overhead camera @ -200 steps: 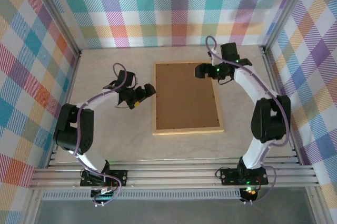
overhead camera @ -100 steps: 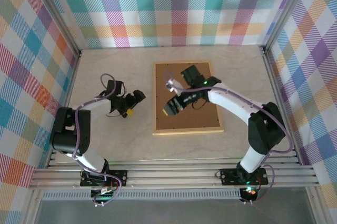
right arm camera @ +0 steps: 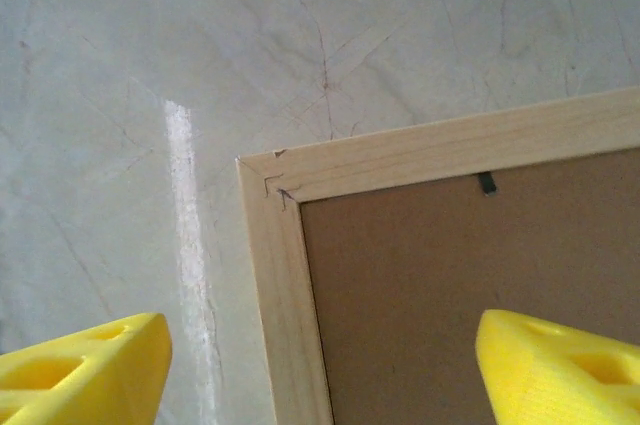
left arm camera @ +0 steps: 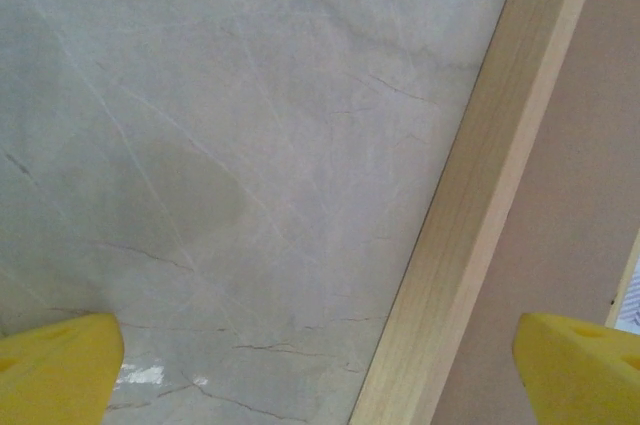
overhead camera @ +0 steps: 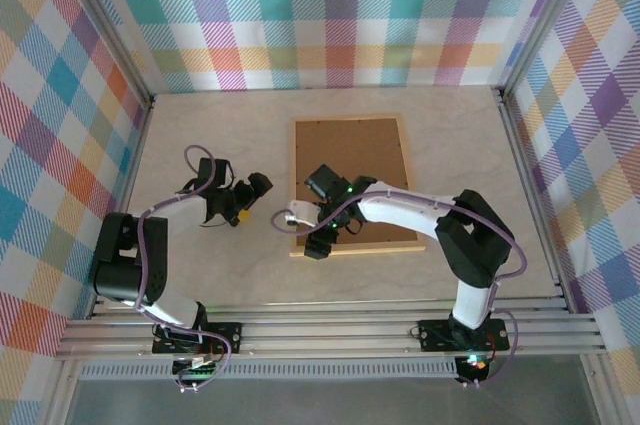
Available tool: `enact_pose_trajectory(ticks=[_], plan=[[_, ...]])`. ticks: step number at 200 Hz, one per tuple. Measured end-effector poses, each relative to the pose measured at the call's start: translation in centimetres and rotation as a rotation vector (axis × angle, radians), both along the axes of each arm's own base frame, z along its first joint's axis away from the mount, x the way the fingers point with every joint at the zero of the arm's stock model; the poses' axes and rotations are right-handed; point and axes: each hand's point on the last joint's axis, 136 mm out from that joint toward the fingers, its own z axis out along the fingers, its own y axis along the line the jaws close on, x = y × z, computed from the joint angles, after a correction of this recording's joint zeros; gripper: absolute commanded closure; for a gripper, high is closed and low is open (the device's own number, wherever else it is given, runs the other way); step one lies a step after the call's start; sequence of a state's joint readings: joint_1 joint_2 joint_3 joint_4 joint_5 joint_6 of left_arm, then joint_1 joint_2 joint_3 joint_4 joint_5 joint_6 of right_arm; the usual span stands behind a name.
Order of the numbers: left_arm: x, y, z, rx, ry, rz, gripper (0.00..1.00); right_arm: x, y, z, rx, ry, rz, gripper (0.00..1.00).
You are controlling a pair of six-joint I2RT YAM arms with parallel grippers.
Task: Put the photo into the frame
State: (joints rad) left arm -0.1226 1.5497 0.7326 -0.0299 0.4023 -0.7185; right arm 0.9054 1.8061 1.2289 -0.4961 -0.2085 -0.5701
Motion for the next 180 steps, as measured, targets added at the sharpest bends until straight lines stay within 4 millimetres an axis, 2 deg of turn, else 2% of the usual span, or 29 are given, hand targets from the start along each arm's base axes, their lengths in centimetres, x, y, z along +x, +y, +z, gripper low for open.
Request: enact_pose_trajectory(ticks=[34,50,105,148,180], plan=[[-0.1,0.1,0.4,0.0,-0.019,0.002,0.0,-1.6,-0.3,-2.5,-0.043,-0.076,0.094,0.24],[-0.1,0.1,0.5,-0.002,-0.023,0.003,0.0,-1.6,-0.6,-3.2,-0.05,-0.102,0.11,0.25],[0.3,-0.1,0.8,-0.014,-0.037,0.01,0.0,-0.3,-0.3,-3.4,-0.037,-0.201,0.113,0.31],[0.3,-0.1,0.7,-0.021,-0.032,0.013,0.0,-0.2,-0.1,-3.6,-0.05,-0.274,0.14,0.44],[0.4,-0.3,0.8,-0.032,-0.041,0.012,0.0,-0.3,0.0,-3.7,-0.066,-0.349,0.156,0.47]])
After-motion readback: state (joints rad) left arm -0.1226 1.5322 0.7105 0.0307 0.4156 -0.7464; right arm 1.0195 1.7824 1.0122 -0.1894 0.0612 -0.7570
